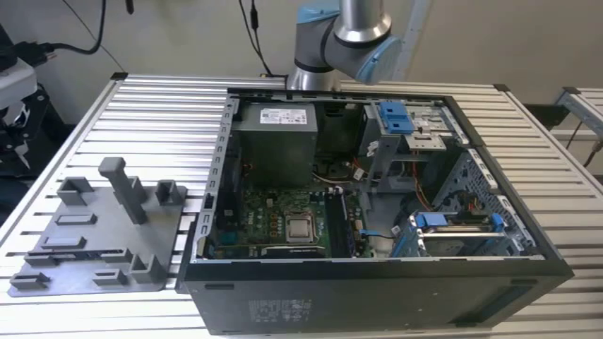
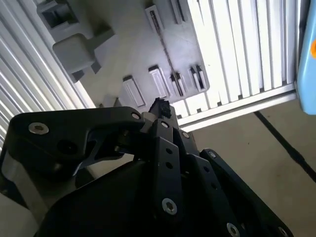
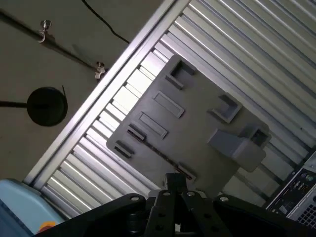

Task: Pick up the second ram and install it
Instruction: 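Pick up the second ram and move it above second insertion slot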

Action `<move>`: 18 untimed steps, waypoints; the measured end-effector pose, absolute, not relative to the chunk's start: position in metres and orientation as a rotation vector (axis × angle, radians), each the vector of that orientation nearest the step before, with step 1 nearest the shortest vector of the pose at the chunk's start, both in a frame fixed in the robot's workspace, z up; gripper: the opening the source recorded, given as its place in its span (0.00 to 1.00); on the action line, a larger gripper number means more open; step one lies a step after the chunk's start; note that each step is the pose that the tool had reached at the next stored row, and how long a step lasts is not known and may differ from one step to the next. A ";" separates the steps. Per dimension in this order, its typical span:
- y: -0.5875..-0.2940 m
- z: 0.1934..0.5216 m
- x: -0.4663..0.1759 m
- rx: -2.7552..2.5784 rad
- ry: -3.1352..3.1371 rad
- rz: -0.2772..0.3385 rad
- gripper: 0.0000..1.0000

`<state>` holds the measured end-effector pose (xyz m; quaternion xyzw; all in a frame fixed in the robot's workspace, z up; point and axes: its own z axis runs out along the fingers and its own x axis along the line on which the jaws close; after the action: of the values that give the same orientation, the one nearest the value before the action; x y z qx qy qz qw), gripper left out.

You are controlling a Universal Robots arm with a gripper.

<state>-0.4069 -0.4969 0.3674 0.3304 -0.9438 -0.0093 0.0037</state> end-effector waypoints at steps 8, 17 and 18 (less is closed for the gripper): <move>-0.497 0.365 -0.407 1.197 -2.898 -0.027 0.11; -0.497 0.362 -0.408 1.412 -2.799 -0.026 0.11; -0.497 0.362 -0.408 1.435 -2.787 -0.026 0.11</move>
<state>-0.4079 -0.4969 0.3616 0.4578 -0.8890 -0.0084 0.0036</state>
